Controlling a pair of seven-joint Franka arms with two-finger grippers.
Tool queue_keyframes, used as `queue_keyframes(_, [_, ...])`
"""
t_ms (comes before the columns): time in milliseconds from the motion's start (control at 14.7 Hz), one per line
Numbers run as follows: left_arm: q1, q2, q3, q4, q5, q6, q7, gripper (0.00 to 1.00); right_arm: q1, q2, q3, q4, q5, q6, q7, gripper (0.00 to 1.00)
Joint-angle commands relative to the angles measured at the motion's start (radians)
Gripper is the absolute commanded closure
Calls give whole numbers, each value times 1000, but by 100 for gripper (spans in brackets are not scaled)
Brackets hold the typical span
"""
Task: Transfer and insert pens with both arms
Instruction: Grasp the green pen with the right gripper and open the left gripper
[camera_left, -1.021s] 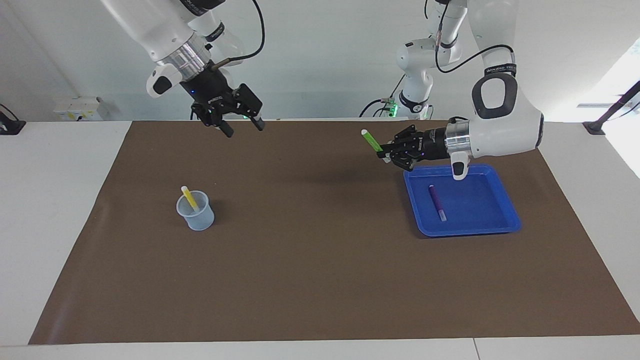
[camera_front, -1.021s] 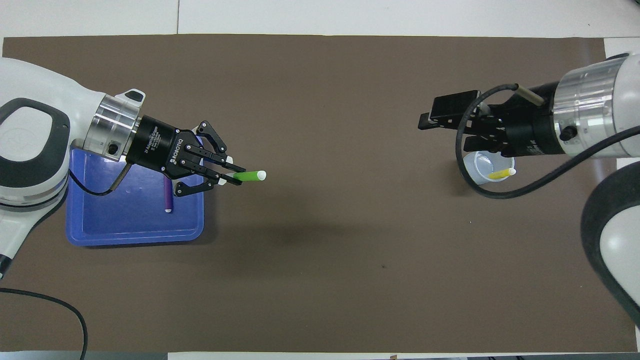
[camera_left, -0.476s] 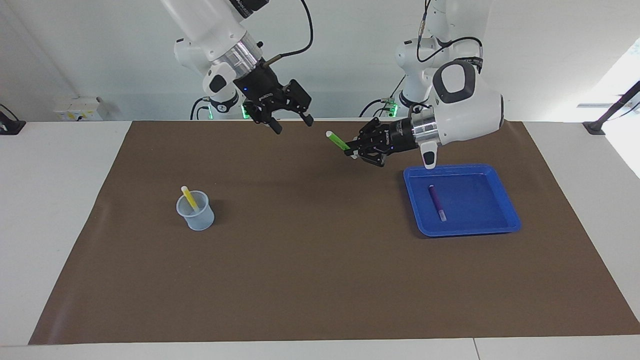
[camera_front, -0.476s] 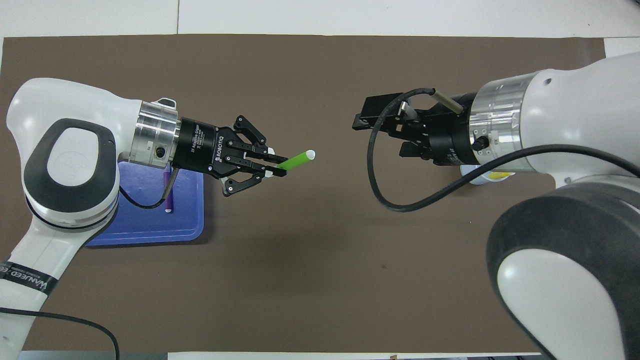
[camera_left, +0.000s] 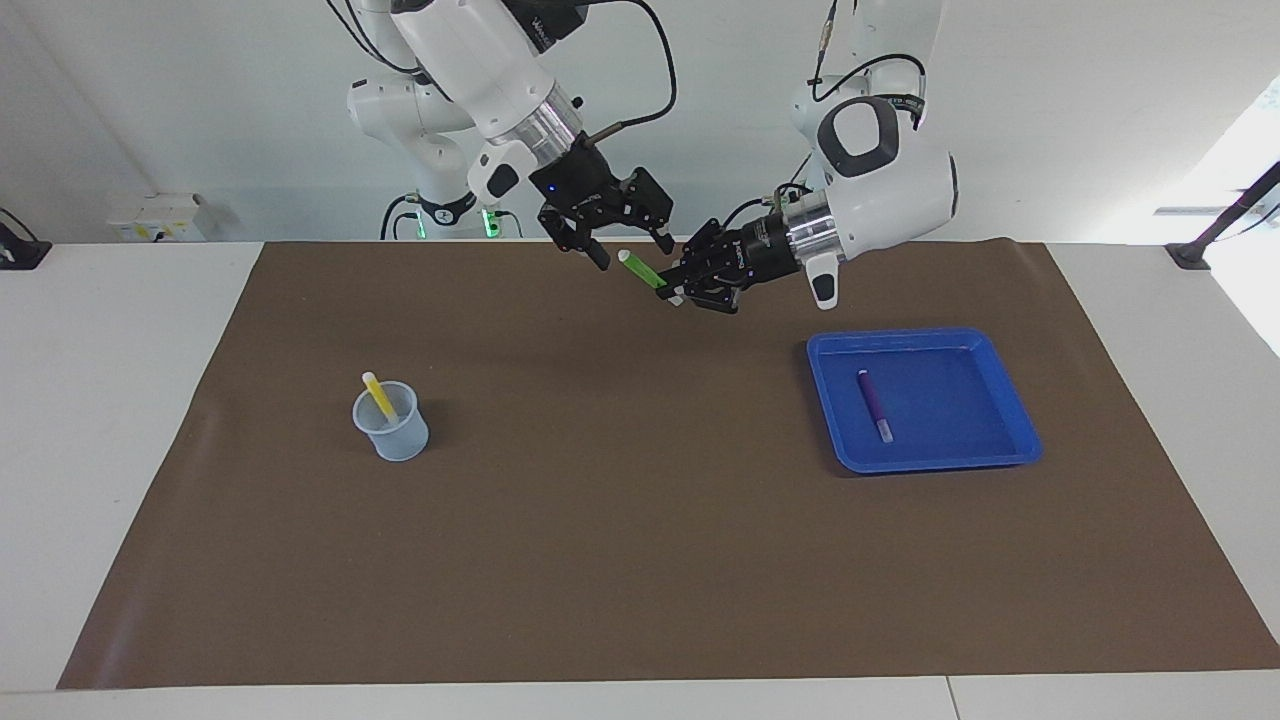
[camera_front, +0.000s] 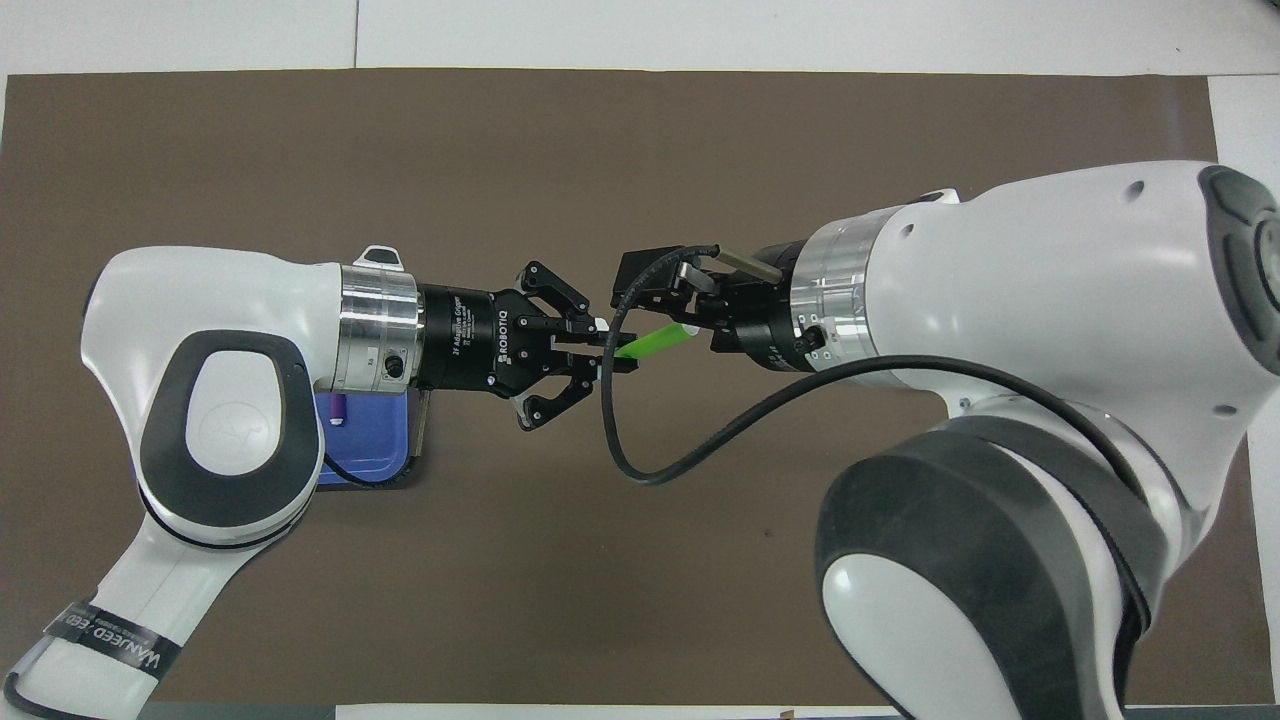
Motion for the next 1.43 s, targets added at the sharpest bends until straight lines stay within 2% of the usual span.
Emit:
queue_keyframes(0, [-8, -34, 8, -37, -38, 23, -7, 100, -6, -10, 3, -19, -32, 14, 3, 0])
queue_keyframes(136, [-8, -34, 8, -37, -46, 26, -5, 100, -7, -12, 3, -27, -46, 14, 1, 3])
queue_keyframes(204, [-8, -34, 8, -37, -46, 26, -5, 100, -7, -13, 3, -28, -46, 12, 0, 14])
queue_keyframes(272, [-8, -34, 8, -37, -46, 27, -5, 100, -7, -16, 3, -31, -47, 12, 0, 41])
queue_keyframes(340, [-8, -34, 8, -37, -46, 27, -5, 100, -6, -17, 3, -31, -47, 6, 0, 75])
queue_keyframes(408, [-8, -34, 8, -37, -46, 30, -5, 100, -6, -17, 3, -31, -49, 3, 0, 100])
queue_keyframes(1089, [-8, -34, 8, -37, -60, 39, -5, 100, -10, -13, 3, -28, -92, -3, -17, 100])
queue_keyframes(1157, [-6, -36, 9, -35, -60, 45, -10, 10, -19, -13, 3, -28, -115, -9, -45, 100])
queue_keyframes(1225, [-6, -42, 11, -37, -60, 55, -13, 0, -24, -13, 3, -28, -121, -12, -72, 100])
queue_keyframes(1361, [11, -54, 12, -41, -60, 50, -16, 0, -59, -13, -4, -30, -160, -38, -120, 100])
